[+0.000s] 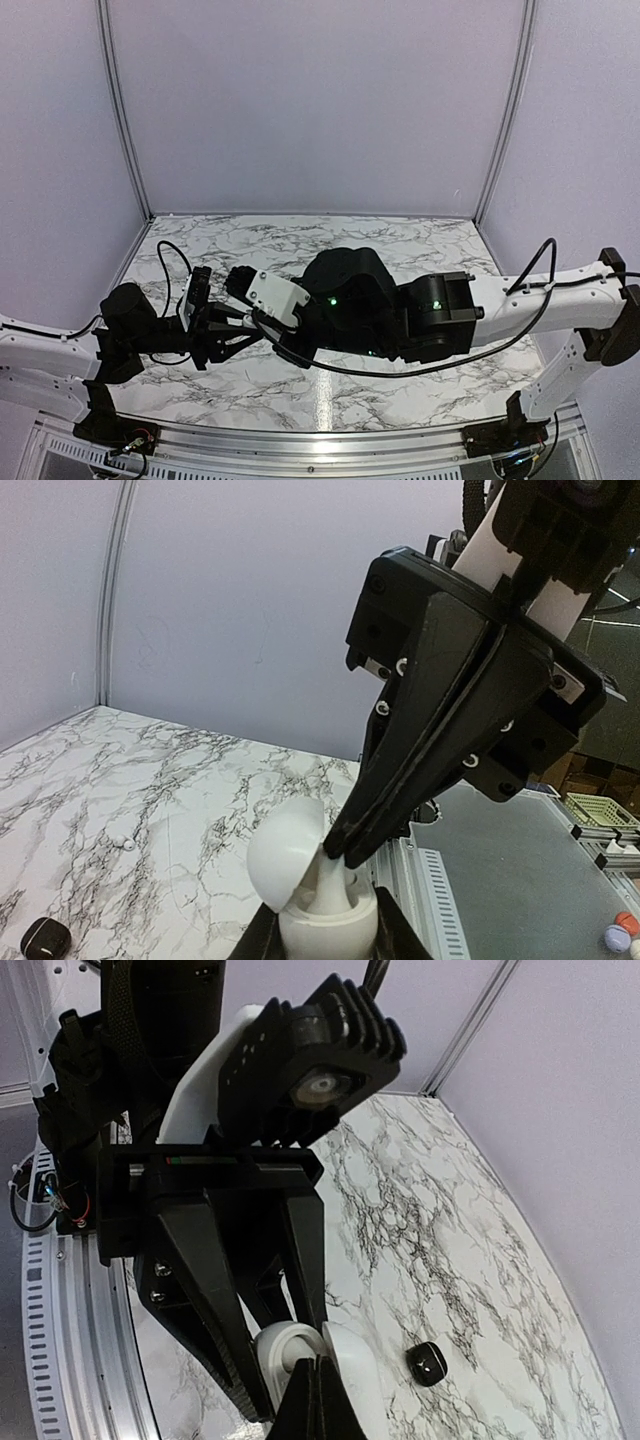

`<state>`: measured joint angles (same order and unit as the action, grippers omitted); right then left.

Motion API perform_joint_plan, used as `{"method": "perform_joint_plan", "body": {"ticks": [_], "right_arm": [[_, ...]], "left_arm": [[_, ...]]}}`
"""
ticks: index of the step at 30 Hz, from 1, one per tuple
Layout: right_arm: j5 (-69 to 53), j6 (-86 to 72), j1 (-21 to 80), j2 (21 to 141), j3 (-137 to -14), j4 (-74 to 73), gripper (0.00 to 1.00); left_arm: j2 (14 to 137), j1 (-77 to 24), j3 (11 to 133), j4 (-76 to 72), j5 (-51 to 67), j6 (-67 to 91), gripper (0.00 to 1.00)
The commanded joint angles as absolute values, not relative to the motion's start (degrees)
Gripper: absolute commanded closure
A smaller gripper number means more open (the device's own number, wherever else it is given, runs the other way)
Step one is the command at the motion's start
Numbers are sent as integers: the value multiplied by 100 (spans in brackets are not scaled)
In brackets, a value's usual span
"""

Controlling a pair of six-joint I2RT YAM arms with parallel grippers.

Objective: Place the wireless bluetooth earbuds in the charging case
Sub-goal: Insert the left earbud into the left side groove of the charging case.

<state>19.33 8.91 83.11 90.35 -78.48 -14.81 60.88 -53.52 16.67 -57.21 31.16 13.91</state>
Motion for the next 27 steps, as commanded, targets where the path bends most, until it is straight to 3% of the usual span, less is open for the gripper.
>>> {"method": "perform_joint_plan", "body": {"ticks": [1, 11, 19, 27], "right_arm": [[1441, 568, 8314, 9299, -7744, -1974, 100], [1665, 671, 8297, 9089, -7964, -2048, 100], [1861, 765, 8292, 8924, -8093, -2129, 85], [1965, 727, 8288, 8688, -8027, -2145, 77]], "left_arm": [[5840, -5317, 1780, -6370, 2743, 1262, 100], [5939, -5322, 1741, -6370, 2750, 1230, 100], [5959, -5317, 1738, -6359, 2743, 1232, 100], [6034, -5322, 1764, -6339, 2750, 1194, 100]]}}
